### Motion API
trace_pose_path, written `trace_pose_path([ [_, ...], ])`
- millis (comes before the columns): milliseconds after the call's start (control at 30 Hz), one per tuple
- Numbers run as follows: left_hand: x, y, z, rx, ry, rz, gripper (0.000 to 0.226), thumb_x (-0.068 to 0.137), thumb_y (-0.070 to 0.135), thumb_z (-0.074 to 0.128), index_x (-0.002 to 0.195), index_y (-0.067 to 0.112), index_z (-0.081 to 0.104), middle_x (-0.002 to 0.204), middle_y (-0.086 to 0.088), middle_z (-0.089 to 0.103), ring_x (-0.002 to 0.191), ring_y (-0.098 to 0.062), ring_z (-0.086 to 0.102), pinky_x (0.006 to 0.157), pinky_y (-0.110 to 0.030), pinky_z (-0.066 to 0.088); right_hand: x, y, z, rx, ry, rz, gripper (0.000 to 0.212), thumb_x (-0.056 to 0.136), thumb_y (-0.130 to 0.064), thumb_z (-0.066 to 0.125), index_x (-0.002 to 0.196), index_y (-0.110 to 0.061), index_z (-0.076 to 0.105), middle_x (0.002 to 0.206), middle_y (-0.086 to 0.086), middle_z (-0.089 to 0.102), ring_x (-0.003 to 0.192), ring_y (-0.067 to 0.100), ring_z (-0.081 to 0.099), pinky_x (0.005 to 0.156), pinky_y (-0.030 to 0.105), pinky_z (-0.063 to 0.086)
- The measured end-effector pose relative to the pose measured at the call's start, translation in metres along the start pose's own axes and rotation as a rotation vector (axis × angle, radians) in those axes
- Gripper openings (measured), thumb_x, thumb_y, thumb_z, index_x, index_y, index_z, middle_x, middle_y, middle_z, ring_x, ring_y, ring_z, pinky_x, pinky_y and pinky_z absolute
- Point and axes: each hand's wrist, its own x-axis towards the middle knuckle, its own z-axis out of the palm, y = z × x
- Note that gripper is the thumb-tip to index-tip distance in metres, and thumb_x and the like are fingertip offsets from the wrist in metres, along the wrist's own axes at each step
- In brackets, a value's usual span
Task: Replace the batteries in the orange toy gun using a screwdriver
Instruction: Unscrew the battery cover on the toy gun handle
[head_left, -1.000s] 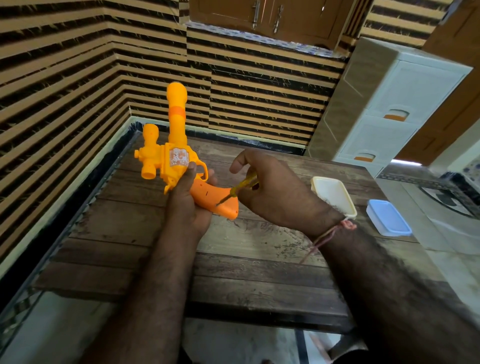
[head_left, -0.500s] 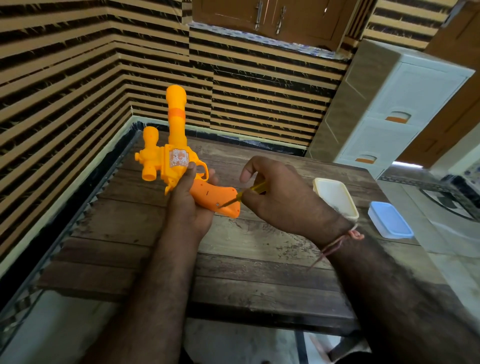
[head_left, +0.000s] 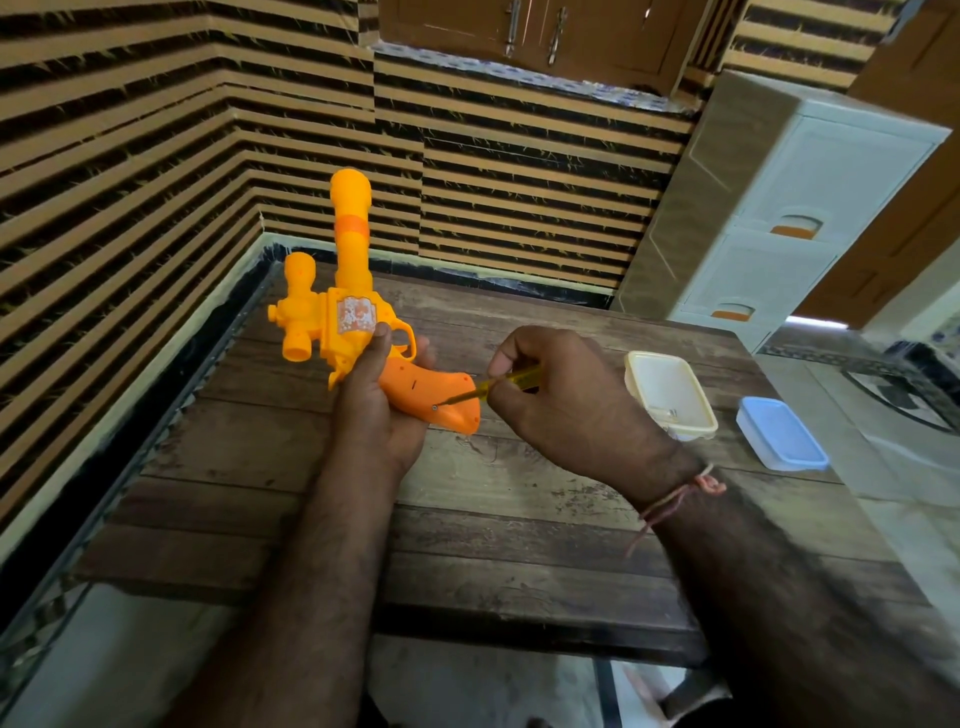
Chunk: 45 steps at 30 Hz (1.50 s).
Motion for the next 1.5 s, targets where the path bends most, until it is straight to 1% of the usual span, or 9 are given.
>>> trace_pose_path([
  [200, 0.000, 0.000, -0.001, 0.011, 0.007, -0.006, 0.044, 0.091, 0.026, 0.068, 0.132, 0.024, 0.051, 0.126, -0.012, 0.062, 0.092, -0.020, 0.069, 0.071, -0.041, 0.059, 0.001, -0.002, 0.002, -0.038, -0.006, -0.014, 0.002, 0.085, -0.023, 0.065, 0.084, -0.021, 0.064, 0.076, -0.007, 0.061, 0.068, 0.004, 0.053, 0.057, 0.024, 0.043],
  [367, 0.001, 0.000, -0.001, 0.004, -0.010, 0.010, 0.045, 0.092, 0.025, 0.066, 0.134, 0.025, 0.051, 0.136, -0.011, 0.056, 0.092, -0.020, 0.069, 0.081, -0.043, 0.058, 0.002, -0.005, 0.003, -0.057, -0.010, -0.013, 0.002, 0.085, -0.024, 0.065, 0.084, -0.022, 0.063, 0.075, -0.009, 0.060, 0.066, 0.003, 0.053, 0.053, 0.020, 0.037],
  [533, 0.001, 0.000, -0.002, 0.015, -0.021, -0.002, 0.049, 0.093, 0.025, 0.065, 0.139, 0.023, 0.049, 0.138, -0.015, 0.055, 0.089, -0.019, 0.069, 0.068, -0.039, 0.060, 0.003, -0.006, 0.002, -0.080, -0.028, -0.030, 0.003, 0.084, -0.023, 0.066, 0.084, -0.023, 0.063, 0.076, -0.008, 0.060, 0.064, 0.003, 0.050, 0.053, 0.020, 0.034],
  [800, 0.005, -0.001, -0.005, 0.011, 0.016, 0.007, 0.053, 0.088, 0.024, 0.071, 0.137, 0.023, 0.051, 0.135, -0.014, 0.059, 0.090, -0.021, 0.070, 0.094, -0.052, 0.052, 0.010, -0.014, -0.004, -0.177, -0.129, -0.055, 0.020, 0.079, -0.006, 0.070, 0.088, -0.023, 0.067, 0.095, -0.002, 0.061, 0.081, 0.011, 0.056, 0.058, 0.019, 0.041],
  [900, 0.006, -0.001, -0.007, 0.019, -0.004, -0.002, 0.056, 0.087, 0.025, 0.071, 0.138, 0.024, 0.049, 0.135, -0.015, 0.058, 0.094, -0.022, 0.069, 0.090, -0.051, 0.054, 0.013, -0.016, -0.002, -0.215, -0.107, -0.084, 0.013, 0.089, -0.028, 0.065, 0.100, -0.022, 0.063, 0.096, -0.001, 0.058, 0.085, 0.015, 0.055, 0.062, 0.025, 0.041],
  [1033, 0.005, 0.000, -0.007, 0.009, -0.008, -0.001, 0.053, 0.089, 0.023, 0.069, 0.138, 0.023, 0.049, 0.135, -0.015, 0.058, 0.093, -0.021, 0.069, 0.074, -0.042, 0.059, 0.012, -0.021, -0.002, -0.347, -0.074, -0.084, 0.023, 0.097, -0.028, 0.050, 0.119, -0.020, 0.052, 0.099, 0.003, 0.062, 0.086, 0.019, 0.059, 0.070, 0.037, 0.054],
  [1267, 0.008, -0.004, -0.010, 0.055, -0.023, 0.003, 0.057, 0.087, 0.027, 0.072, 0.138, 0.020, 0.049, 0.132, -0.020, 0.061, 0.116, -0.034, 0.063, 0.100, -0.063, 0.044, 0.015, -0.026, -0.003, -0.125, -0.082, -0.114, 0.040, 0.082, -0.006, 0.071, 0.112, -0.028, 0.057, 0.096, -0.008, 0.052, 0.083, 0.009, 0.052, 0.062, 0.019, 0.043],
  [1367, 0.009, -0.004, -0.012, 0.069, -0.058, -0.006, 0.065, 0.082, 0.030, 0.076, 0.141, 0.019, 0.049, 0.136, -0.020, 0.058, 0.122, -0.037, 0.059, 0.098, -0.063, 0.046, 0.014, -0.026, -0.001, -0.167, -0.092, -0.119, 0.031, 0.088, -0.017, 0.066, 0.116, -0.025, 0.056, 0.105, -0.002, 0.054, 0.091, 0.014, 0.053, 0.071, 0.027, 0.048],
  [1500, 0.009, -0.003, -0.012, 0.032, -0.047, 0.008, 0.056, 0.085, 0.025, 0.074, 0.136, 0.021, 0.051, 0.137, -0.018, 0.057, 0.105, -0.029, 0.067, 0.101, -0.058, 0.045, 0.013, -0.024, -0.001, -0.276, -0.014, -0.159, 0.017, 0.099, -0.030, 0.046, 0.110, -0.020, 0.054, 0.086, 0.002, 0.063, 0.076, 0.020, 0.059, 0.067, 0.041, 0.054],
])
